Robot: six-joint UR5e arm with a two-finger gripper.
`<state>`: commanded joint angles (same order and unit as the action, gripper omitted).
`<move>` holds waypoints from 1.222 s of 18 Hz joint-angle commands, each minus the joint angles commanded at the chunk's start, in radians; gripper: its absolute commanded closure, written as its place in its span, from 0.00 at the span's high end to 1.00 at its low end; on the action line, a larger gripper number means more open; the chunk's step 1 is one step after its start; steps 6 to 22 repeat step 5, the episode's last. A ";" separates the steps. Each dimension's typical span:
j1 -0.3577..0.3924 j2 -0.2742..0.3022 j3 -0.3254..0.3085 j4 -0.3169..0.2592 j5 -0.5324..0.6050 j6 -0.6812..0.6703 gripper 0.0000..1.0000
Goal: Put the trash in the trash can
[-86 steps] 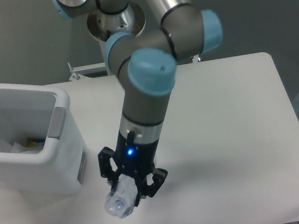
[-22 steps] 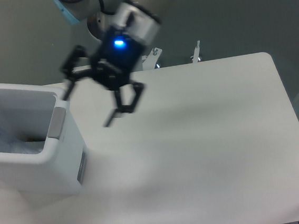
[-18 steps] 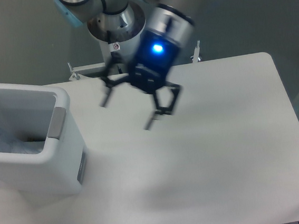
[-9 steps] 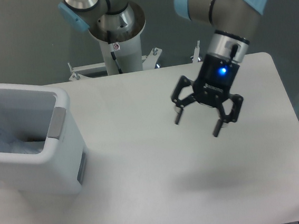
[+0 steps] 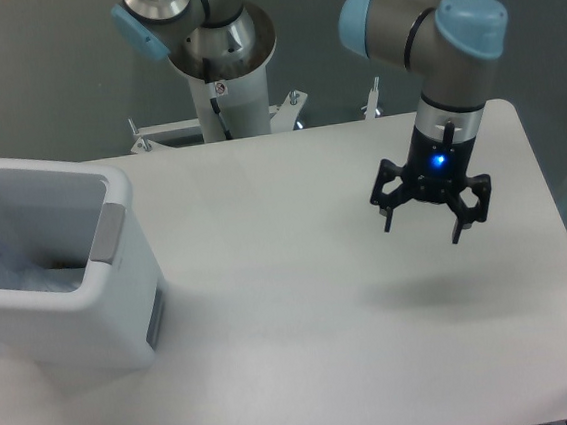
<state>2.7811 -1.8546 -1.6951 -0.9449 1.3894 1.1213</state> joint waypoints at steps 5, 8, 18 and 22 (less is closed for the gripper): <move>-0.041 0.000 -0.012 0.000 0.128 0.081 1.00; -0.041 0.000 -0.012 0.000 0.128 0.081 1.00; -0.041 0.000 -0.012 0.000 0.128 0.081 1.00; -0.041 0.000 -0.012 0.000 0.128 0.081 1.00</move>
